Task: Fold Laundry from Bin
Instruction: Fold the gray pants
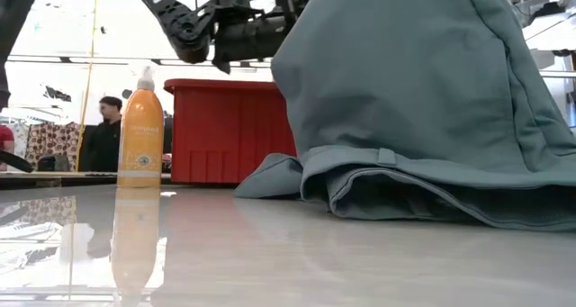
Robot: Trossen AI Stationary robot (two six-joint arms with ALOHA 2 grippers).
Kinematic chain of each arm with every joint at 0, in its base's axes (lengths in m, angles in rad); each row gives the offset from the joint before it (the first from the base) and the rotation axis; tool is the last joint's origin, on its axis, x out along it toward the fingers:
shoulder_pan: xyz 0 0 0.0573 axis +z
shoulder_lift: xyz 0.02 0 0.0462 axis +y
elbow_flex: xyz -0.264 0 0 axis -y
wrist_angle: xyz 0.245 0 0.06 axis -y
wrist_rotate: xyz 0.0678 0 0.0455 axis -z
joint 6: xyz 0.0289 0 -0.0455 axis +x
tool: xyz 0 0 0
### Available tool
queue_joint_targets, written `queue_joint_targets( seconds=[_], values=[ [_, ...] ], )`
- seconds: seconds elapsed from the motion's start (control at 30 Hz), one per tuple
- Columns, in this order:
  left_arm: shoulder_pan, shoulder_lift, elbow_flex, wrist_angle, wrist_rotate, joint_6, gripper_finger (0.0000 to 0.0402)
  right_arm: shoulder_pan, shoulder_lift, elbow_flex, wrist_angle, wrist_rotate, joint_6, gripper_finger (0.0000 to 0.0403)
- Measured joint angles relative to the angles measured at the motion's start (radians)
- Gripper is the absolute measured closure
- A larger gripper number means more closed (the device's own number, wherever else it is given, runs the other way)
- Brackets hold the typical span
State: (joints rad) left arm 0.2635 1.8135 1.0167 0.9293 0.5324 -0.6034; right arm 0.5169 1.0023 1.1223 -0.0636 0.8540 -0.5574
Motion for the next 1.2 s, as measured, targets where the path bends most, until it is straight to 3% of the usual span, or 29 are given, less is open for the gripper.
queue_joint_targets(
  seconds=[0.17, 0.3, 0.4, 0.57, 0.9, 1.1, 1.2],
  values=[
    [-0.002, 0.022, 0.082, 0.003, 0.078, 0.004, 0.0131, -0.004, 0.000, 0.000, -0.011, 0.019, 0.000, 0.0380],
    [-0.001, 0.022, 0.120, 0.032, 0.087, 0.015, 0.0163, -0.003, 0.000, 0.000, -0.011, 0.020, 0.000, 0.0380],
    [0.005, 0.020, 0.148, 0.033, 0.068, 0.021, 0.0227, -0.003, 0.000, 0.000, -0.011, 0.020, 0.000, 0.0380],
    [0.029, 0.020, 0.165, 0.070, 0.067, -0.008, 0.0380, 0.001, 0.000, 0.000, -0.011, 0.020, 0.000, 0.0380],
    [0.066, 0.013, 0.166, 0.449, 0.167, -0.385, 0.0400, 0.061, -0.029, 0.001, 0.011, 0.118, -0.121, 0.0379],
    [0.041, -0.050, 0.166, 0.633, 0.191, -0.584, 0.0401, 0.050, -0.028, 0.001, 0.201, 0.134, -0.276, 0.0379],
    [0.027, -0.136, 0.166, 0.597, 0.204, -0.586, 0.0401, 0.048, -0.037, 0.001, 0.294, 0.148, -0.381, 0.0380]
  ],
)
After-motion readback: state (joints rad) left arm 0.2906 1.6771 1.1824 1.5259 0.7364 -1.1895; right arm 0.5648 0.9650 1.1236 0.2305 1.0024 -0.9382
